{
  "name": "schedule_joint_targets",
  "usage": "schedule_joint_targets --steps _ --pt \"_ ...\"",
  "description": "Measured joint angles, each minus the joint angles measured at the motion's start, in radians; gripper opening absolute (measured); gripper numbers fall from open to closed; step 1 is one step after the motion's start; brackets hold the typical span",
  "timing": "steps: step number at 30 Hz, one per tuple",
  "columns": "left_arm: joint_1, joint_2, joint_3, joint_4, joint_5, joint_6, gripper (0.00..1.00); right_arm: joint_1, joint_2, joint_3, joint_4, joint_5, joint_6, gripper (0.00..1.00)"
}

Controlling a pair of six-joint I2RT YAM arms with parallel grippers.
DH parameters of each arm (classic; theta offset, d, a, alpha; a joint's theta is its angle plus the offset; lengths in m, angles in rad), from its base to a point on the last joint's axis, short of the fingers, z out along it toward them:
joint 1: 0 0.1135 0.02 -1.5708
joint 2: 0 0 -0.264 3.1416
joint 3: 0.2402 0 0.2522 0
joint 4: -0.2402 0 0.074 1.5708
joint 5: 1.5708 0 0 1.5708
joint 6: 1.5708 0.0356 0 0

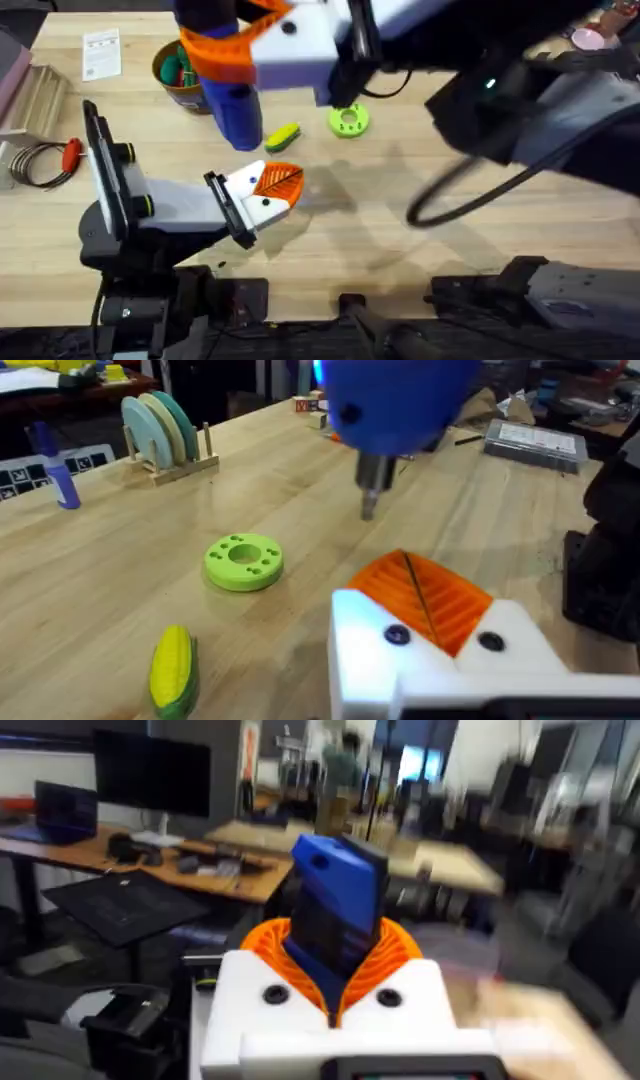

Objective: Pick up the gripper from the table and insert it into the empty holder that is missing its gripper. Then pick up a screw, insert it into the mounting hole, and use the screwdriver to tighten it. Finally, clean up the table by picking up the vegetable and placing it into the bucket.

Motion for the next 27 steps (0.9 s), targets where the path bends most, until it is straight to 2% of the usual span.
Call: schedule_joint_targets --steps 2,6,9,10,15,20,23,27 --pt "0.000 0.000 0.000 0.000 0.000 0.000 0.010 -0.012 0.000 0.059 -0.169 0.003 -0.006 0.023" --pt "0.000 0.000 0.000 0.000 0.000 0.000 0.010 -0.063 0.000 0.225 -0.656 0.046 -0.113 0.023" --pt "0.000 0.000 0.000 0.000 0.000 0.000 0.010 -0.104 0.000 0.369 -1.027 0.154 -0.236 0.023" --pt "0.000 0.000 0.000 0.000 0.000 0.000 0.010 -0.140 0.000 0.483 -1.268 0.305 -0.352 0.023" --pt "0.000 0.000 0.000 0.000 0.000 0.000 0.010 -0.202 -0.002 0.548 -1.462 0.549 -0.540 0.023" --pt "0.000 0.000 0.000 0.000 0.000 0.000 0.010 -0.290 0.024 0.549 -1.728 0.743 -0.836 0.023" --pt "0.000 0.000 0.000 0.000 0.000 0.000 0.010 -0.346 0.082 0.549 -1.835 0.830 -0.992 0.023" --pt "0.000 0.000 0.000 0.000 0.000 0.000 0.010 -0.422 0.205 0.549 -1.882 0.887 -1.118 0.023"
